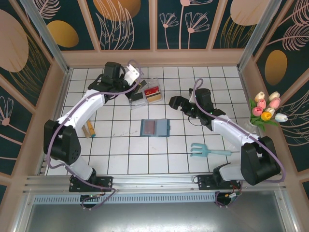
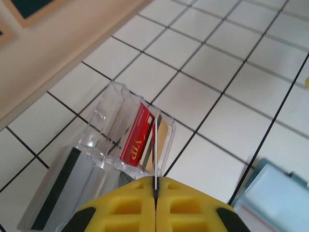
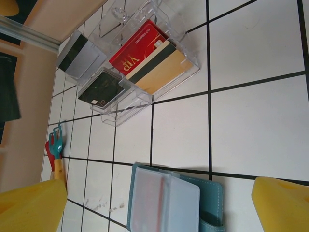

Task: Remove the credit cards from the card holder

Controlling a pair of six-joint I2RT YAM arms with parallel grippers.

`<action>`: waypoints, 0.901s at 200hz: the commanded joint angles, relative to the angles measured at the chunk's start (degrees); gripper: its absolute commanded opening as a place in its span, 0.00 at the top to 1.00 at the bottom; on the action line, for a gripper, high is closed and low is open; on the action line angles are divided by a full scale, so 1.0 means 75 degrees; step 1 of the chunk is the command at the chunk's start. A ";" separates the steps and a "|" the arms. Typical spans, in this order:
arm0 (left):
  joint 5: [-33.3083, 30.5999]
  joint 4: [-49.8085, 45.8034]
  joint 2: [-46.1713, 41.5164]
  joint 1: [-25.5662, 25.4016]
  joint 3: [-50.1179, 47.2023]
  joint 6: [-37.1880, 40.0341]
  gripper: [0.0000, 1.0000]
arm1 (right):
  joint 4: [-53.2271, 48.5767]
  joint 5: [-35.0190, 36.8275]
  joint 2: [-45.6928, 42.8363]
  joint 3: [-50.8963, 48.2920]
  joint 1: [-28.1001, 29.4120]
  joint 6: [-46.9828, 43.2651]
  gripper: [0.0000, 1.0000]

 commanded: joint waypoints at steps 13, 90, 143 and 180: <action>-0.0192 -0.0956 0.0811 0.0015 0.0422 0.1860 0.96 | 0.0130 0.0118 -0.0224 -0.0212 -0.0063 0.0170 0.01; -0.0945 -0.2815 0.2570 0.0014 0.2212 0.3307 1.00 | -0.0045 0.0058 0.0255 0.0028 -0.0063 0.0124 0.01; -0.1223 -0.2476 0.2842 0.0038 0.2267 0.3793 1.00 | -0.0077 0.0087 0.0048 0.0063 -0.0059 -0.0028 0.01; -0.1358 -0.2312 0.2899 0.0071 0.2305 0.3958 1.00 | -0.0009 0.0187 -0.0071 0.0033 -0.0058 -0.0025 0.01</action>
